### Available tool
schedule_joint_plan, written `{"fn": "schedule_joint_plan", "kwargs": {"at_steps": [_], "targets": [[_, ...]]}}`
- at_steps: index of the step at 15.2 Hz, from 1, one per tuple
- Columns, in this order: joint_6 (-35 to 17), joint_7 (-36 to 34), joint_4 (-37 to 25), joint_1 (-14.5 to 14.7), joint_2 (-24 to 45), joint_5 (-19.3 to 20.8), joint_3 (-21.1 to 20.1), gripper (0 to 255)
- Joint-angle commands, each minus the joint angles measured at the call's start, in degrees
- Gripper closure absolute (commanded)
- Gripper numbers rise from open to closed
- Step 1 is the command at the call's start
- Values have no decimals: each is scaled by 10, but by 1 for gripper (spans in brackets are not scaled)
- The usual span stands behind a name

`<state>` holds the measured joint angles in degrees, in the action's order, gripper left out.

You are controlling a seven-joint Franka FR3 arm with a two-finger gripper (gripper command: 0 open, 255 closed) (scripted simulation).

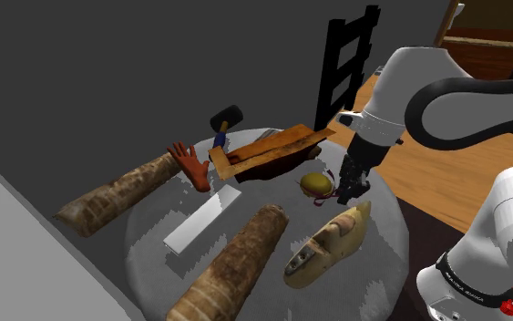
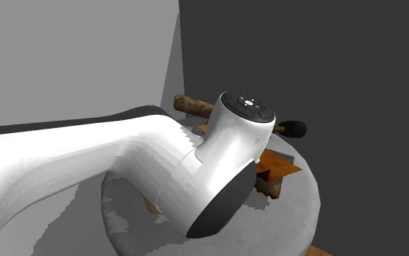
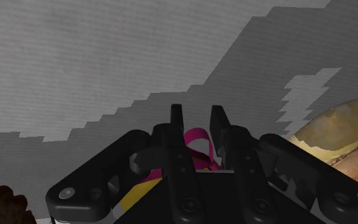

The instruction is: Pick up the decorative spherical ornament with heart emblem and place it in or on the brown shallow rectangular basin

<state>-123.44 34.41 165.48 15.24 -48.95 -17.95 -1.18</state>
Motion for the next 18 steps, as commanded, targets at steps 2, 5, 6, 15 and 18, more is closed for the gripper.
{"fn": "schedule_joint_plan", "kwargs": {"at_steps": [2,5,6,15,18], "targets": [[1,-2,5,2,1,-2,-2,255],[13,-3,-5,0,0,2,0,255],[22,-5,-11,-1,-3,4,0,255],[99,-23,-70,-7,-22,17,3,255],[122,-29,-92,-8,-25,20,4,255]]}}
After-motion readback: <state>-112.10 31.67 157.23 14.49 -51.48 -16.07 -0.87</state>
